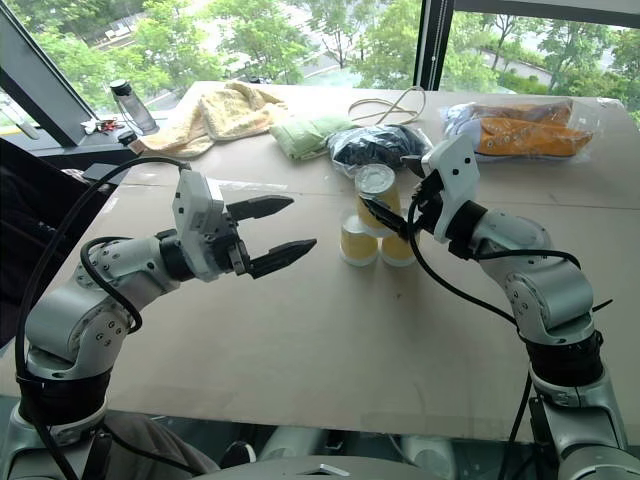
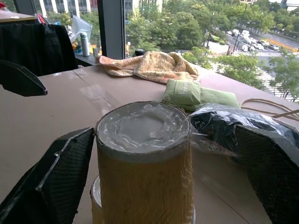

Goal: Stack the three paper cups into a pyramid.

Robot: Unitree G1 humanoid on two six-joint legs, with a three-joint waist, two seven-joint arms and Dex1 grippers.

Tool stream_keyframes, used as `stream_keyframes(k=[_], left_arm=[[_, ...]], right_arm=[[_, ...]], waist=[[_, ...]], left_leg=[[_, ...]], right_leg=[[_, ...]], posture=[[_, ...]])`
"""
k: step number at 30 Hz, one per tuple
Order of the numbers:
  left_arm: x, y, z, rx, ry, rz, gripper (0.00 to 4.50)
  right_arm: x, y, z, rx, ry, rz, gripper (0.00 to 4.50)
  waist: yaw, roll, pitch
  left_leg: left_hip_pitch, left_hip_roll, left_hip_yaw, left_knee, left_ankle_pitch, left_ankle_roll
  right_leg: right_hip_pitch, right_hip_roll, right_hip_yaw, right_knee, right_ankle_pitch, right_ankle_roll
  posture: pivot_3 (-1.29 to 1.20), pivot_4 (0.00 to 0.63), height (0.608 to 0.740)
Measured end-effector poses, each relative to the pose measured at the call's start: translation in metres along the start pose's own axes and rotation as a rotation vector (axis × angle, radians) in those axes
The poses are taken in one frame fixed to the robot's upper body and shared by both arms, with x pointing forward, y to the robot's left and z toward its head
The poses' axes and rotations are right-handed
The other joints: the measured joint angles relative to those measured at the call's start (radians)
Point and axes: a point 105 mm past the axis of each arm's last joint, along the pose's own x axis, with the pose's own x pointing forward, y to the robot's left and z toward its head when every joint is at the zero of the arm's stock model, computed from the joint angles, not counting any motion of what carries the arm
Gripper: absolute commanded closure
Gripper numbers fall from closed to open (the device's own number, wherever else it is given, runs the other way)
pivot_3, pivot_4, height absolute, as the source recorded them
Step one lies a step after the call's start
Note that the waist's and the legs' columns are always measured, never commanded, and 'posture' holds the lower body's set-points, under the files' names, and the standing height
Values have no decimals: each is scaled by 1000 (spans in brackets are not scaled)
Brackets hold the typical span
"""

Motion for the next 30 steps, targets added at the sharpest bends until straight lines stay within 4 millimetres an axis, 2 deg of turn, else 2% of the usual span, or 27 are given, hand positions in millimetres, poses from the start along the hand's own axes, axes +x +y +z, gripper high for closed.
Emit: stream_keyframes(k=[6, 9, 12, 15, 17, 20, 24, 26, 30], left_arm=[[1, -1, 0, -3, -3, -3, 0], [-1, -4, -4, -13, 3, -6, 0], [-5, -9, -14, -46, 22, -3, 0], [-14, -20, -35, -107, 67, 13, 0], [-23, -26, -59, -160, 127, 49, 0], [-34, -32, -88, -168, 189, 126, 0], [-40, -41, -118, -143, 244, 201, 0], [-44, -41, -132, -156, 239, 248, 0], [-44, -35, -137, -126, 197, 306, 0]], right_arm=[[-12, -6, 4, 33, -25, -20, 26], [-31, -5, 4, 36, -26, -10, 26], [-52, -9, -4, 60, 3, -20, 26], [-84, -5, -29, 107, 59, -14, 26], [-103, -4, -58, 165, 107, -25, 26], [-126, -12, -94, 178, 124, -84, 26], [-141, -14, -120, 182, 124, -103, 26], [-149, -8, -141, 210, 153, -83, 26], [-158, -3, -158, 172, 177, -44, 26]], waist=[[1, 0, 0], [4, 0, 0], [3, 0, 0], [3, 0, 0], [1, 0, 0], [2, 1, 0], [4, 1, -1], [4, 1, -1], [5, 2, -1]], left_leg=[[0, 0, 0, 0, 0, 0], [0, 0, 0, -1, 0, 0], [-1, 0, 0, -1, 0, 0], [0, 0, 0, -3, -2, 3], [0, 1, 1, -3, -2, 3], [2, 2, 2, -3, -3, 5], [4, 3, 2, -2, -3, 4], [3, 3, 2, -2, -3, 4], [3, 4, 2, -2, -3, 5]], right_leg=[[0, 0, 0, 0, 0, 0], [0, 0, 0, -2, 0, 0], [1, 0, 0, -4, 0, 0], [2, 0, 0, -5, 0, 0], [2, 0, 0, -6, 0, 0], [3, 0, 1, -7, 1, -2], [5, 1, 0, -9, 2, -4], [5, 1, -1, -10, 2, -3], [5, 1, -1, -10, 2, -3]], posture=[[0, 150, 740], [0, 150, 740], [0, 150, 740], [0, 150, 740], [0, 150, 740], [0, 150, 740], [0, 150, 740], [0, 150, 740], [0, 150, 740]])
